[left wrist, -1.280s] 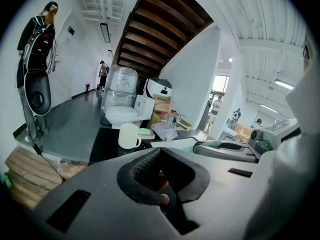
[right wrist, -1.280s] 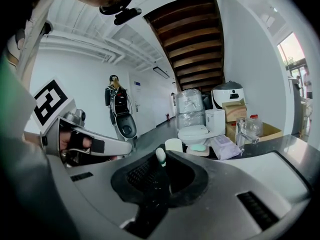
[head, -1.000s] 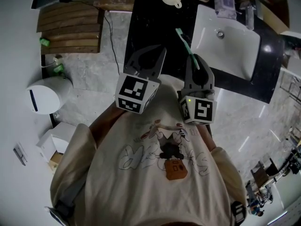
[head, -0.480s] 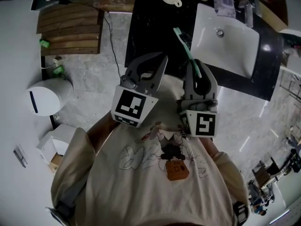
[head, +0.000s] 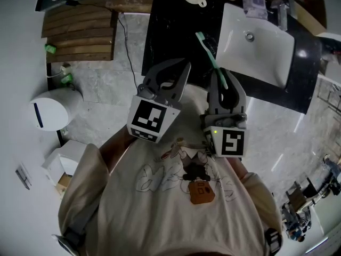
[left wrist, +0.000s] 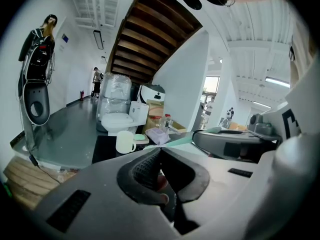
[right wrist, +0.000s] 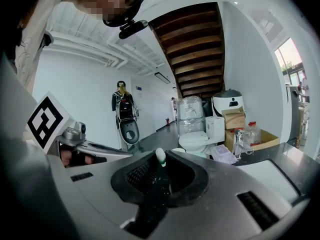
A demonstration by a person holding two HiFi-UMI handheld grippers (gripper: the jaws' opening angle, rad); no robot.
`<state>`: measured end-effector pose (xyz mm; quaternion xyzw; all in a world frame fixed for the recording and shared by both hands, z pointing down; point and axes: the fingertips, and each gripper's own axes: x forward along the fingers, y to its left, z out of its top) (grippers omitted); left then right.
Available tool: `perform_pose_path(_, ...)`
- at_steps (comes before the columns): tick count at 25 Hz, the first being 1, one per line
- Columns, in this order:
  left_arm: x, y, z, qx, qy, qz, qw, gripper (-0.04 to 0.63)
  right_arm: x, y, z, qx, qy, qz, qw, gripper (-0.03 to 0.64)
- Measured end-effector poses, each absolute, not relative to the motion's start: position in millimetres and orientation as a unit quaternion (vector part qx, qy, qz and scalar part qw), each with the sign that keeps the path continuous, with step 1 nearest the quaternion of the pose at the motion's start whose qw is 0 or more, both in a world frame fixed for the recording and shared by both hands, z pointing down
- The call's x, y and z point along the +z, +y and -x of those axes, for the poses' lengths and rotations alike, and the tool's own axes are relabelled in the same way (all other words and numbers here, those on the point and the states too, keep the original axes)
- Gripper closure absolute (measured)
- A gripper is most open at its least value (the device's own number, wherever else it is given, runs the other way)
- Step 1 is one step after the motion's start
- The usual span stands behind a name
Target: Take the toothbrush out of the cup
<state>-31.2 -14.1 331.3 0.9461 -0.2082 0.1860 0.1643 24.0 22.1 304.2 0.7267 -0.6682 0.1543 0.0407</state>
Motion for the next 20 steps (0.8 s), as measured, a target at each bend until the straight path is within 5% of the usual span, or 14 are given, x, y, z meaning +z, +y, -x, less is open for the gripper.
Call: perform_pose_path(20,331.1,-19.9,32.4,0.19,-0.212,-0.944,0.168,0.581,304.4,23.7,-26.8,0.175,-0.663,-0.727,0.031,0.561)
